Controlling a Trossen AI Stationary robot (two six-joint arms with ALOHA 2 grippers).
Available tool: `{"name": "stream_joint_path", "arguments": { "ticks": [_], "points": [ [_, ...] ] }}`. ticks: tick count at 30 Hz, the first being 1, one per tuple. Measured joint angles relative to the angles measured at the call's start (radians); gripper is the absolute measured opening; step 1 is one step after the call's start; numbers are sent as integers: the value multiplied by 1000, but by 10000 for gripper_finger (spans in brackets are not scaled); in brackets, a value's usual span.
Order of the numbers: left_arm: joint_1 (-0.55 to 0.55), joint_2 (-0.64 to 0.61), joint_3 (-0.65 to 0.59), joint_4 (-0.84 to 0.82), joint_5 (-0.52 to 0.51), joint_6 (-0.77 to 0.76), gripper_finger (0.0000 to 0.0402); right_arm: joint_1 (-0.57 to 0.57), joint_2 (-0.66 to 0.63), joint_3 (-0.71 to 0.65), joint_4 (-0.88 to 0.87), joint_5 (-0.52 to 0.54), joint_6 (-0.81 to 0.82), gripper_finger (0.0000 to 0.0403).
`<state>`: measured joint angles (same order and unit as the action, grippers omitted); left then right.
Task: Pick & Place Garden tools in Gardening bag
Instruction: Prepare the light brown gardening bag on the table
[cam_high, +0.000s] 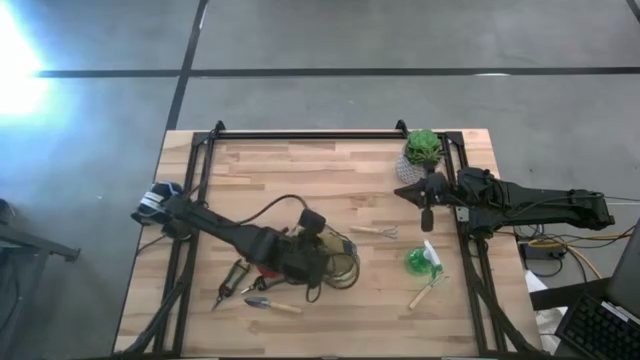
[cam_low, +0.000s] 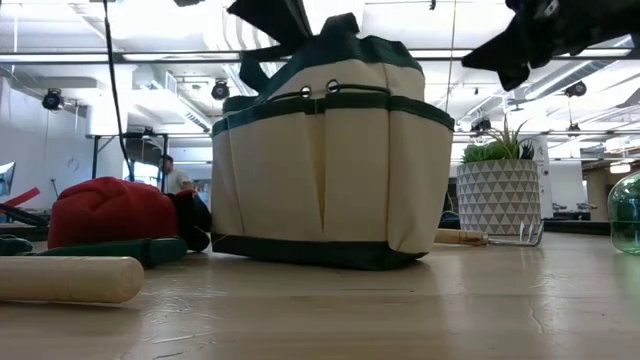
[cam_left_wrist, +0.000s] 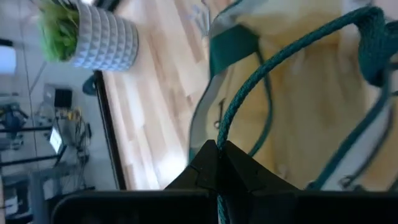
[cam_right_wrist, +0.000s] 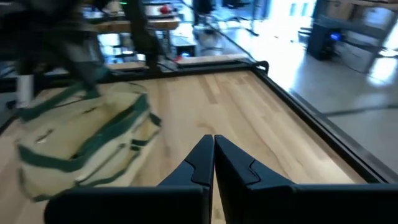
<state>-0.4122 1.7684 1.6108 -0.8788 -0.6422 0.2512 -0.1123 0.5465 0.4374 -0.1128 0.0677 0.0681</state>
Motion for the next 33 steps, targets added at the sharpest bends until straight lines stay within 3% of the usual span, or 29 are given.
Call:
{"name": "stream_joint_path", "arguments": {
  "ticks": [8,19,24,33],
  "points": [
    [-76,-128,-176,225,-80,39,9,0,0,-1,-47,168,54,8],
    [-128,-169,-387,472,-260,190,9,-4,0,-2,-39,180,67,8],
    [-152,-168,-418,485,-397,218,9,-4,0,-3,-47,181,69,8],
    [-204,-168,-424,495,-417,224,9,-5,0,-4,-102,233,110,8]
  ]
}}
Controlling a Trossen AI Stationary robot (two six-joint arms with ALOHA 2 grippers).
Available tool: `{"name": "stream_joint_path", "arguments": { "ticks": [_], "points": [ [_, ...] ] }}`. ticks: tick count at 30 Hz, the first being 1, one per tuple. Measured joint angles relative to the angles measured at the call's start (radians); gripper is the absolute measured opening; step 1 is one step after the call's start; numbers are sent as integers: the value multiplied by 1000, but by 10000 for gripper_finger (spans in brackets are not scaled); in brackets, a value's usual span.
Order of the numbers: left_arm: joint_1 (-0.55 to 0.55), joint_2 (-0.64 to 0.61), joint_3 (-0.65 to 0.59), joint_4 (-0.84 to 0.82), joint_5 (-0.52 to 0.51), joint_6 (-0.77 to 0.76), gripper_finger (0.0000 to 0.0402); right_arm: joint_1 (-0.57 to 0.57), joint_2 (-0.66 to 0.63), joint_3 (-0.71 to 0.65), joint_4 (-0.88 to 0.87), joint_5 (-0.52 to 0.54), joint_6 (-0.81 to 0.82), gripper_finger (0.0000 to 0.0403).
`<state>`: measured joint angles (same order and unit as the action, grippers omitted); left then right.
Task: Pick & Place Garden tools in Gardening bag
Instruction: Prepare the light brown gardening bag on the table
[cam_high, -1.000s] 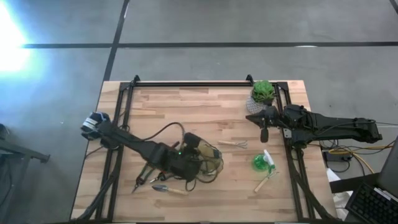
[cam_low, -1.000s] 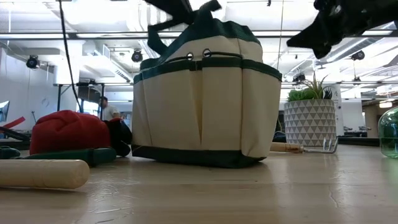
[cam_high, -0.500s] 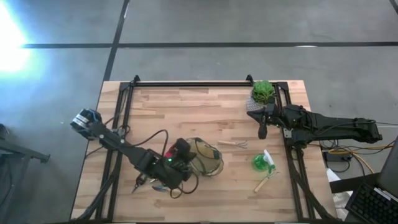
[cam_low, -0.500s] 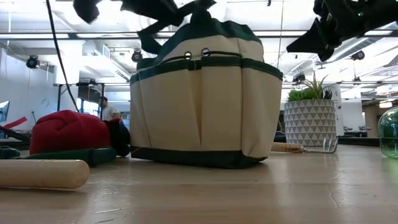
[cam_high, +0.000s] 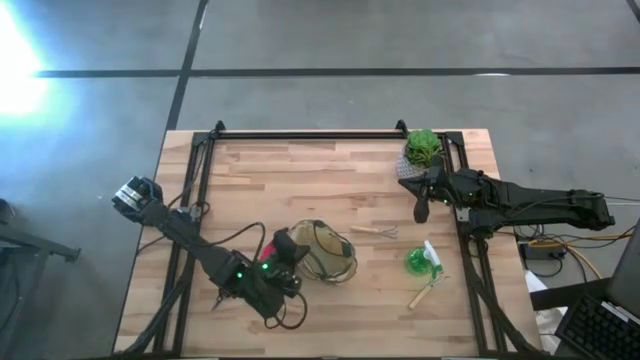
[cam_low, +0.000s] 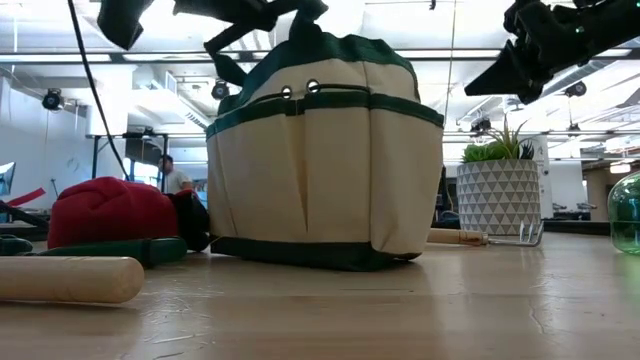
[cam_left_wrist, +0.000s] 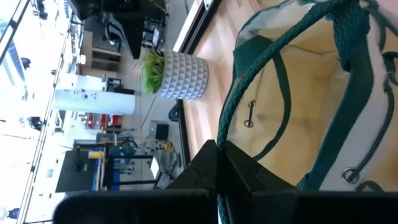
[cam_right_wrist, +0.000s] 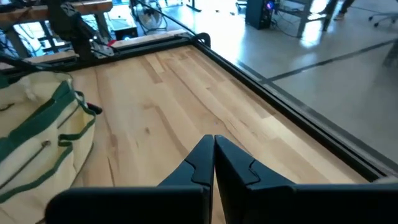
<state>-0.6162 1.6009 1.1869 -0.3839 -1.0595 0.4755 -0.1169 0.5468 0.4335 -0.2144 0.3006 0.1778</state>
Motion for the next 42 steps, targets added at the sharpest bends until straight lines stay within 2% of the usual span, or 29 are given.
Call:
{"name": "stream_joint_path", "arguments": {
  "ticks": [3,8,18,23,26,31,34,38,40,42],
  "points": [
    [-13,0,-15,8,-14,-2,9,-1,0,0,1,17,20,8],
    [-41,1,-37,18,-128,3,9,-29,-6,0,1,18,48,8],
    [-62,1,-103,35,-256,-5,9,-118,-28,0,15,18,68,8],
    [-63,1,-116,46,-267,-36,9,-160,-37,0,17,18,85,8],
    [-61,1,-139,116,-262,-28,9,-174,-43,0,37,16,85,8],
    [-44,0,-208,351,-218,128,9,-175,-42,-11,147,-25,71,8],
    [-27,0,-269,618,-154,318,9,-174,-42,-18,208,-75,50,8],
    [-13,0,-353,996,-92,618,9,-174,-42,-19,212,-76,47,8],
    [-13,-2,-387,1128,-76,724,9,-174,-42,-23,207,-76,47,8],
    [-15,-3,-411,1188,-76,790,9,-174,-43,-24,194,-74,47,8]
  ]
}}
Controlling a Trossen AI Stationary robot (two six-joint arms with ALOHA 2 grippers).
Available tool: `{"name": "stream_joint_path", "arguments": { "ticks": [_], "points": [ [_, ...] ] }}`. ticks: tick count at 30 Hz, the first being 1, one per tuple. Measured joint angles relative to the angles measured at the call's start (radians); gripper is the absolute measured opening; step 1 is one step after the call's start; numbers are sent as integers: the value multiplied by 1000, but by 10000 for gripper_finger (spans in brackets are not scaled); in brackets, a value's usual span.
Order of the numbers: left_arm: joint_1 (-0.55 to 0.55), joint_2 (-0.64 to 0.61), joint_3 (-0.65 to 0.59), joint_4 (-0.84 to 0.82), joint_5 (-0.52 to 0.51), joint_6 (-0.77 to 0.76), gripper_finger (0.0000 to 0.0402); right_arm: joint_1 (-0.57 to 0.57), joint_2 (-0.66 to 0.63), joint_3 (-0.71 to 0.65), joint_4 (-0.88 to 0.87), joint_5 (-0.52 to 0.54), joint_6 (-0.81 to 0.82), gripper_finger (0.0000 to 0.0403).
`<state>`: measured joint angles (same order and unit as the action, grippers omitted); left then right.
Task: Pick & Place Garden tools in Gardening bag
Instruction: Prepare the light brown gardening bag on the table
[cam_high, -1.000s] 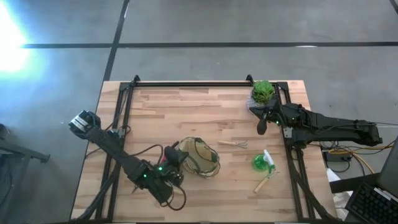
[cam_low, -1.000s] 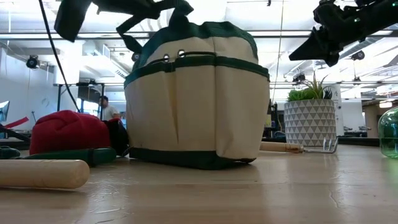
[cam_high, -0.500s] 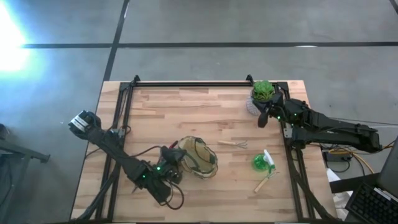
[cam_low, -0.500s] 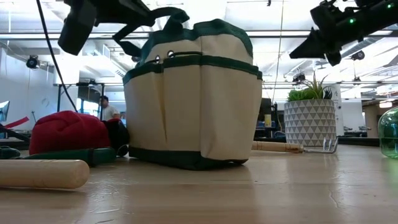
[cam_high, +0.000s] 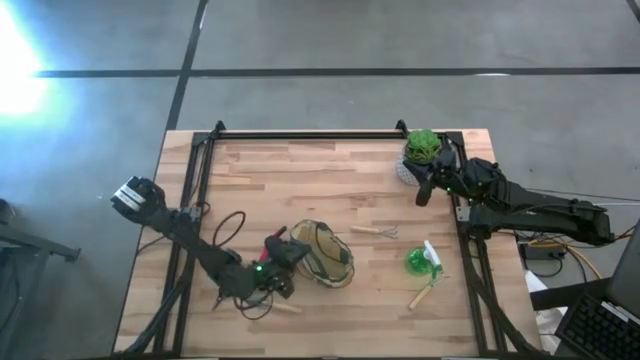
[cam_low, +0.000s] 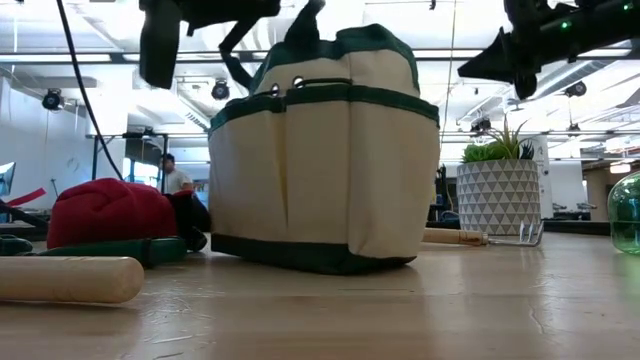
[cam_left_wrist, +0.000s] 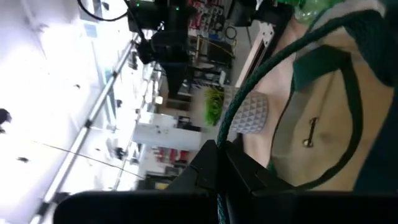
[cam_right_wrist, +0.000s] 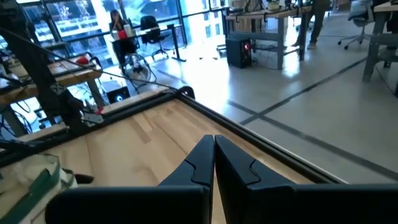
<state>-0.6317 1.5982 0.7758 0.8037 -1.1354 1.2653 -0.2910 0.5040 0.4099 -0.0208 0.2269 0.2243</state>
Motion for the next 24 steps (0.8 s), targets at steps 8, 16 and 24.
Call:
{"name": "stream_joint_path", "arguments": {
  "ticks": [8,16,24],
  "points": [
    [-64,0,-9,8,-9,14,12,-1,0,-1,-35,2,-1,8],
    [-85,0,-12,-13,-18,15,22,-1,0,-2,-30,9,-3,8],
    [-88,0,-12,-47,-18,28,52,-1,0,-2,-30,10,-10,8]
  ]
}}
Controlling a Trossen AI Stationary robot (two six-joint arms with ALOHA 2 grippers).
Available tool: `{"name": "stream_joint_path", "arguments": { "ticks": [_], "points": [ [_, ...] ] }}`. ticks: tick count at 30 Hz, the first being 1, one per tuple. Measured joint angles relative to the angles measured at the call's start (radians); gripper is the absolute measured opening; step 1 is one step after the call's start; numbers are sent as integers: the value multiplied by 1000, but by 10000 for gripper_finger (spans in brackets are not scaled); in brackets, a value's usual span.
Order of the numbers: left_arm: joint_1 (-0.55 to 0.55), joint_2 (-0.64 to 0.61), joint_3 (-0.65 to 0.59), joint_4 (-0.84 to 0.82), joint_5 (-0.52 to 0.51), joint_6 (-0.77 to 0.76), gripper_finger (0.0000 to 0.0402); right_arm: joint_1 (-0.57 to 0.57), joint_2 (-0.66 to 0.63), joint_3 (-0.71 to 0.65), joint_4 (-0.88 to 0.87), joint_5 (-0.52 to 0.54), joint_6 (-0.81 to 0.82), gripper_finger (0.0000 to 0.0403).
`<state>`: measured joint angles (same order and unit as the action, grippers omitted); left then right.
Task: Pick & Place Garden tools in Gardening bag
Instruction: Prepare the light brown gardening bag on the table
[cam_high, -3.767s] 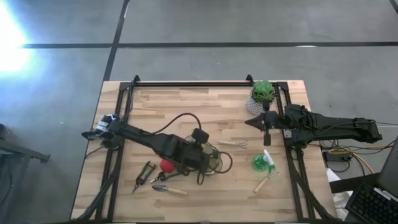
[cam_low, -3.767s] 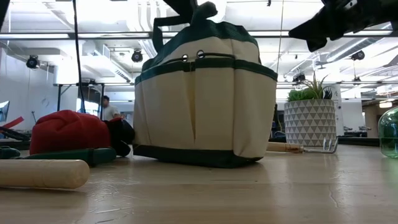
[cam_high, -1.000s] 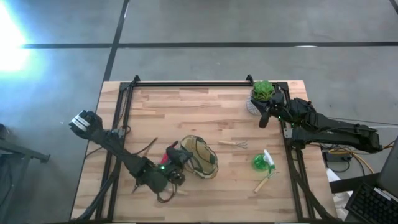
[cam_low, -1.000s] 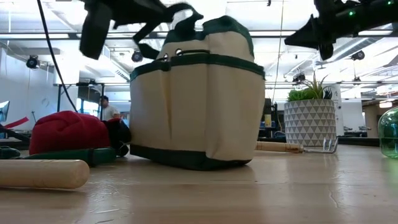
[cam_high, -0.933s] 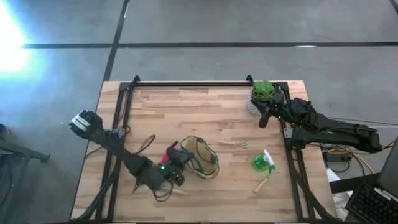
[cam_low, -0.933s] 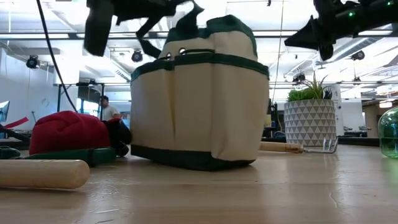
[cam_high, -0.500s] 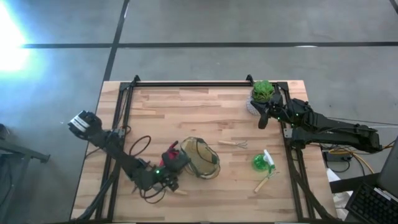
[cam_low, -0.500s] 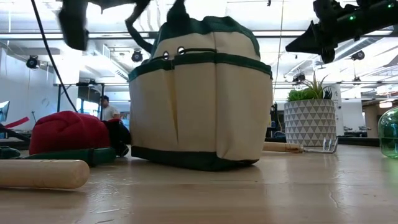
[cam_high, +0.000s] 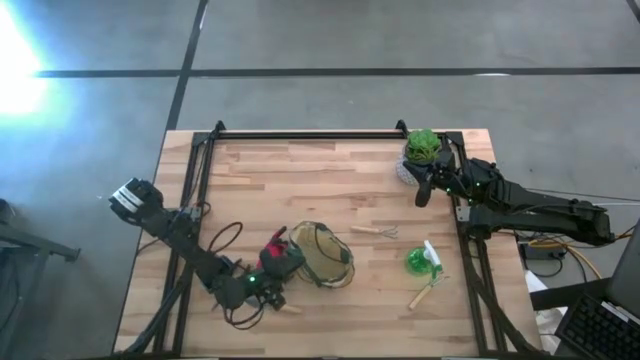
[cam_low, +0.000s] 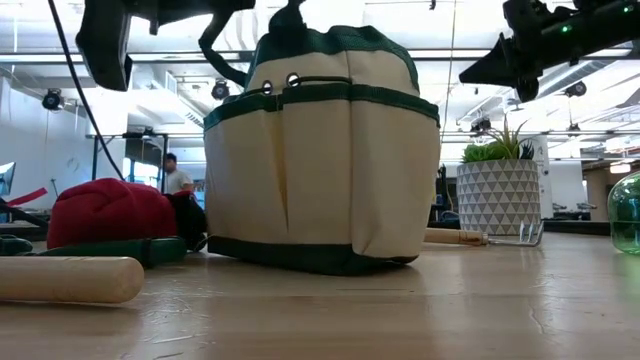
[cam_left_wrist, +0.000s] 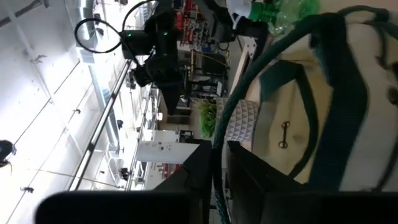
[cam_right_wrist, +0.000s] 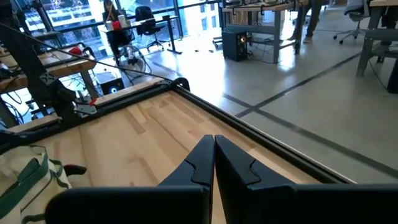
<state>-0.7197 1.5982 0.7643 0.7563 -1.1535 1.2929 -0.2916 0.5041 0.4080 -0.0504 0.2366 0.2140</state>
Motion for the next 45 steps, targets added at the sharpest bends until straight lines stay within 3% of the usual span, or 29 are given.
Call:
{"name": "stream_joint_path", "arguments": {
  "ticks": [6,10,22,45],
  "points": [
    [-10,0,0,-15,-12,-7,93,0,0,0,-3,0,-4,8],
    [-43,0,4,-14,-94,-6,111,0,0,0,-5,0,-4,8],
    [-200,0,36,-14,-269,-149,117,0,0,0,-3,0,-4,8],
    [-205,0,58,-63,-307,-335,117,-4,0,11,4,2,3,8]
  ]
}}
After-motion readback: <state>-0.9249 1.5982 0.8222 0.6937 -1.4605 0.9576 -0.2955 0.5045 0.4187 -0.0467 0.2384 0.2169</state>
